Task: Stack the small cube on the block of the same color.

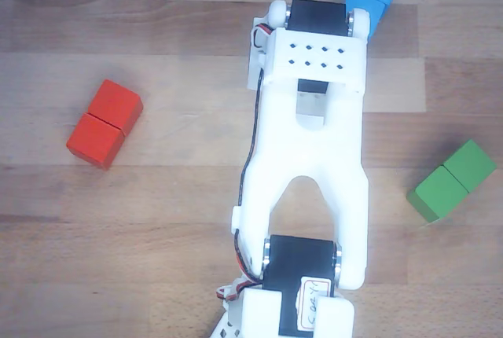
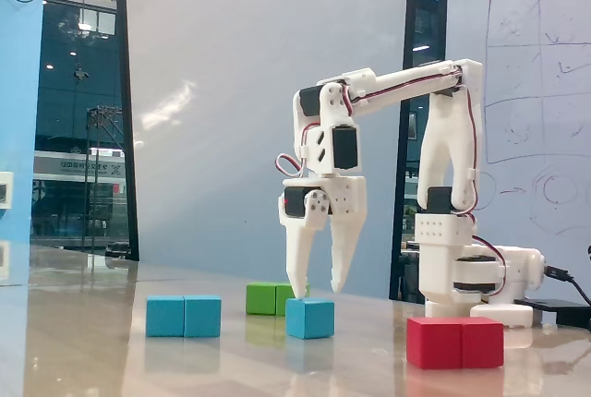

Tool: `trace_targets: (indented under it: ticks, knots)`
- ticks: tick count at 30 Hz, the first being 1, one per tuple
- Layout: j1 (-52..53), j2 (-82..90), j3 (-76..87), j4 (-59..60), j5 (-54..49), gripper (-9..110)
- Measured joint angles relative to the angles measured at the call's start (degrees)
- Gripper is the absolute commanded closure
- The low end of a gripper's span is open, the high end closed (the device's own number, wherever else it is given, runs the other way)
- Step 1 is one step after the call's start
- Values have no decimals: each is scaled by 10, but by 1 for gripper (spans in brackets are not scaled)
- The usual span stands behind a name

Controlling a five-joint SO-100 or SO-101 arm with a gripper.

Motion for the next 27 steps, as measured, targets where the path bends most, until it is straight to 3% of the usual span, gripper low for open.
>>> trace_targets:
  ticks: [11,27]
  knots:
    - [0,-1,8,-8,0,49]
    - [0,-44,33,-67,0,54]
